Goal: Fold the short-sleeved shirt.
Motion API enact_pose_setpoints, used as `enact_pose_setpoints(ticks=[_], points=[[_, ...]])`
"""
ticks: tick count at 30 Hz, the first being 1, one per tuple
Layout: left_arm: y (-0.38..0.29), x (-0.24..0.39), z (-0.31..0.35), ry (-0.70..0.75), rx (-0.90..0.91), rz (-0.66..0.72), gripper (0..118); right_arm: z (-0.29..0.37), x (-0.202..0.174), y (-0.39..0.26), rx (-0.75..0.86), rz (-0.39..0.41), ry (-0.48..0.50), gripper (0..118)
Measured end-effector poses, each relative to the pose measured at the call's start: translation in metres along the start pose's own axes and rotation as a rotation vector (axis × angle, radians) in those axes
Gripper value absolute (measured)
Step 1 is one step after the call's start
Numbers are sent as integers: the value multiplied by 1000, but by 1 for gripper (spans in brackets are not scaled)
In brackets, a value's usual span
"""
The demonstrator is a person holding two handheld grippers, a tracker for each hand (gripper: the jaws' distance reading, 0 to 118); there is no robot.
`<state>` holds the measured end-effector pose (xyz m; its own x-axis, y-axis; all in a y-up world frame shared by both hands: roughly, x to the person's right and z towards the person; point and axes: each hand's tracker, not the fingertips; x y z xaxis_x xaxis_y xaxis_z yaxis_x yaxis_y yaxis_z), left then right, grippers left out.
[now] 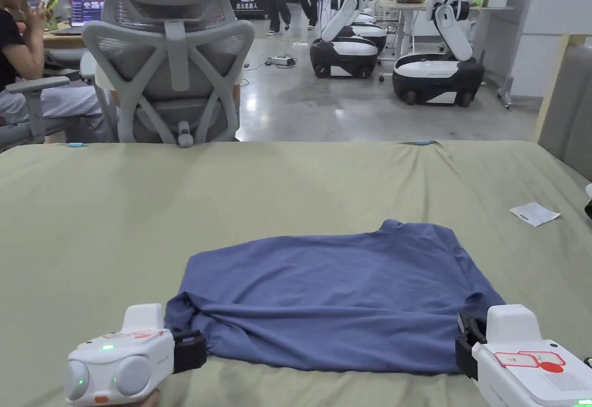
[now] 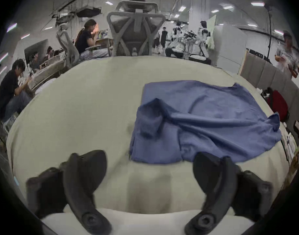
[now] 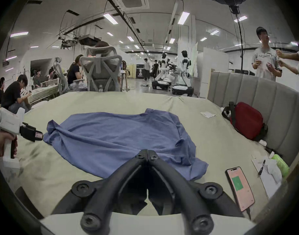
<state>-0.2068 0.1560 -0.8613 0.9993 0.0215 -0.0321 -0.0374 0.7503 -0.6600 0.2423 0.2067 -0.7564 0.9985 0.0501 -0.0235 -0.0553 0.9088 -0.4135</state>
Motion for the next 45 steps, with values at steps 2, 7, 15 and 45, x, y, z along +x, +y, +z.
enact_pose_setpoints(ticks=[2,7,15,45], points=[[12,6,-13,5,-13,-2,82,-2,8,-2,-9,-1,-17,0],[7,17,-59,-4,-206,-84,38,-2,37,-5,-40,-25,-90,0],[26,23,-22,-18,-100,-97,5,-33,95,-2,-157,-104,-158,3],[-19,-14,104,-90,-57,-69,5,14,75,-18,-411,-59,0,12]])
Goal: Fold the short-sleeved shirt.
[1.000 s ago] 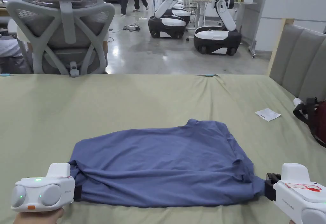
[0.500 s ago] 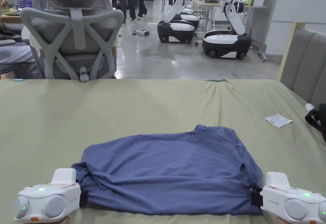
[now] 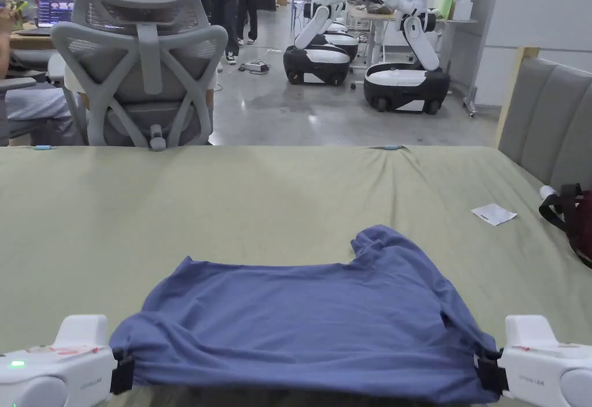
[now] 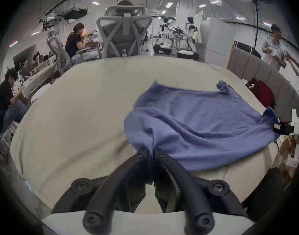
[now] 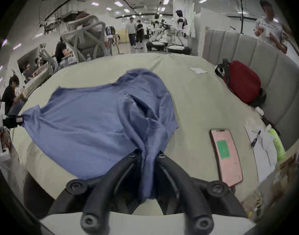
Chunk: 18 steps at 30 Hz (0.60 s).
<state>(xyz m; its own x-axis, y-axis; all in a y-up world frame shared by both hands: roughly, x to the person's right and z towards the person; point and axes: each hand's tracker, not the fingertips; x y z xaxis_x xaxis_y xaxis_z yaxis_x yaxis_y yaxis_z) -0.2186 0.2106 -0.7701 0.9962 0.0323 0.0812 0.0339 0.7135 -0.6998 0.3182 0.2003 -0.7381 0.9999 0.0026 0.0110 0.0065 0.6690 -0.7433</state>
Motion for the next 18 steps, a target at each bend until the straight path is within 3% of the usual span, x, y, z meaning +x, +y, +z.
enact_pose_setpoints(ticks=[5,6,7,8,9,10,11,13,16,17,18], points=[[-35,-4,-25,8,-69,34,5,-23,-3,-27,-44,-40,39,14],[-36,-3,-20,8,-46,38,8,-23,-2,-25,-44,-42,36,29],[-32,-3,-11,4,20,55,20,-15,-4,-21,-29,-33,22,54],[-27,-2,-4,18,69,56,45,-5,-7,-17,32,-17,13,81],[-19,4,5,31,139,38,85,6,-12,-10,96,-5,16,103],[-11,11,13,43,198,16,105,17,-17,-1,154,-14,29,108],[-2,19,20,40,238,-7,109,28,-24,7,226,-23,50,108],[16,37,32,23,316,-51,104,45,-44,21,348,-24,74,108],[32,64,36,11,417,-96,103,54,-79,33,457,46,39,106],[34,71,34,-3,413,-96,102,53,-90,34,480,75,19,99],[37,77,32,-17,403,-96,90,49,-100,36,478,95,12,73]])
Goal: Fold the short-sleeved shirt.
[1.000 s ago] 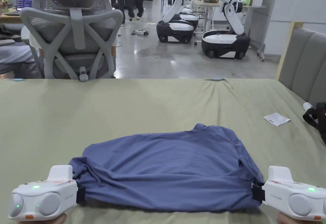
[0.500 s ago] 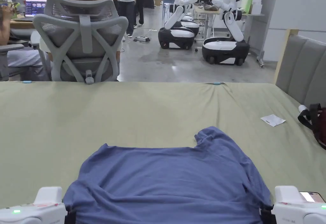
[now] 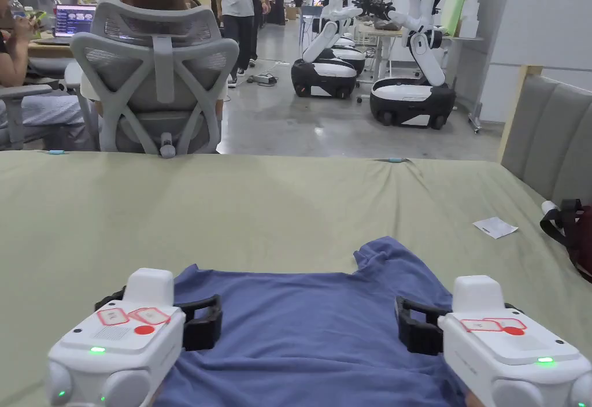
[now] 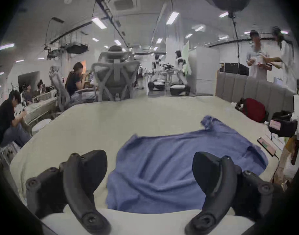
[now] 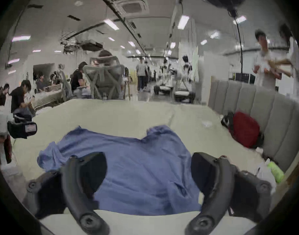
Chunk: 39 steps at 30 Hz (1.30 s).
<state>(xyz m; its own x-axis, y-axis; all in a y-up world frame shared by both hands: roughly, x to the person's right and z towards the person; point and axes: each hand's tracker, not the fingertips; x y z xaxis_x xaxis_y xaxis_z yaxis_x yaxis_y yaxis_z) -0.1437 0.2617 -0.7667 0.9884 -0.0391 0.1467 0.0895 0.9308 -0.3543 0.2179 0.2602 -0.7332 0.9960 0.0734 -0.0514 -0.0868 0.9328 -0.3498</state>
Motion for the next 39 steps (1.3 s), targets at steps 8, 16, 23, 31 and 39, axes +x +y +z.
enact_pose_setpoints(ticks=[8,16,23,31,39], points=[[-12,17,-18,9,-35,-30,0,-19,-23,-2,-34,-13,37,1],[1,-23,-87,59,-213,-42,0,-52,-10,3,-65,1,37,0],[19,-56,-202,56,-334,-55,18,-93,16,-1,-112,5,12,0],[3,-59,-297,40,-474,-114,72,-131,79,-3,-180,-28,-64,0],[8,-55,-267,43,-392,-51,0,-234,148,-4,-404,-162,-69,39]])
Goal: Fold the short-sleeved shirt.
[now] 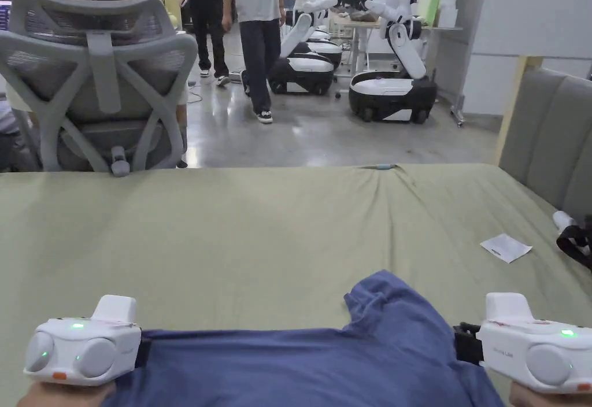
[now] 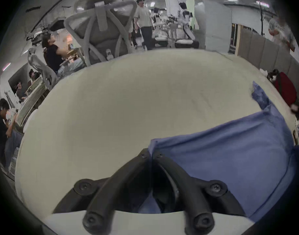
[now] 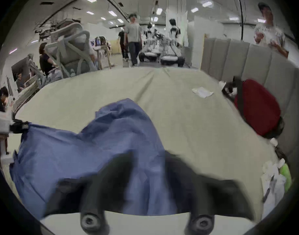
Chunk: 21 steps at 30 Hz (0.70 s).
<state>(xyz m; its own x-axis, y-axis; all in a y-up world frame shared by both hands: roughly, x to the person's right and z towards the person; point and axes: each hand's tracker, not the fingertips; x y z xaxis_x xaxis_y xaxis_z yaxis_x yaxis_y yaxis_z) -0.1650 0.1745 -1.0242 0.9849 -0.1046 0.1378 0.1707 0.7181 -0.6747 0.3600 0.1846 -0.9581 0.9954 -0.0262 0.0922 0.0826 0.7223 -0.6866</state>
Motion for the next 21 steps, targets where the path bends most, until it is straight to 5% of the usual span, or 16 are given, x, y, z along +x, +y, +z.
enact_pose_setpoints(ticks=[2,3,6,10,11,12,21], points=[[0,0,15,-9,21,10,0,-33,1,7,-56,5,-24,104],[1,0,19,-12,25,2,0,-48,-1,9,-67,20,-33,118],[2,2,29,-10,38,-36,0,-84,-9,11,-114,50,-63,108],[4,2,32,-7,36,-56,0,-89,-14,7,-145,39,-50,74],[5,3,32,-6,33,-61,0,-84,-15,8,-146,37,-44,53],[5,3,32,-9,32,-62,0,-76,-15,10,-133,35,7,5],[2,0,103,-31,115,-60,0,39,-23,15,70,116,22,5]])
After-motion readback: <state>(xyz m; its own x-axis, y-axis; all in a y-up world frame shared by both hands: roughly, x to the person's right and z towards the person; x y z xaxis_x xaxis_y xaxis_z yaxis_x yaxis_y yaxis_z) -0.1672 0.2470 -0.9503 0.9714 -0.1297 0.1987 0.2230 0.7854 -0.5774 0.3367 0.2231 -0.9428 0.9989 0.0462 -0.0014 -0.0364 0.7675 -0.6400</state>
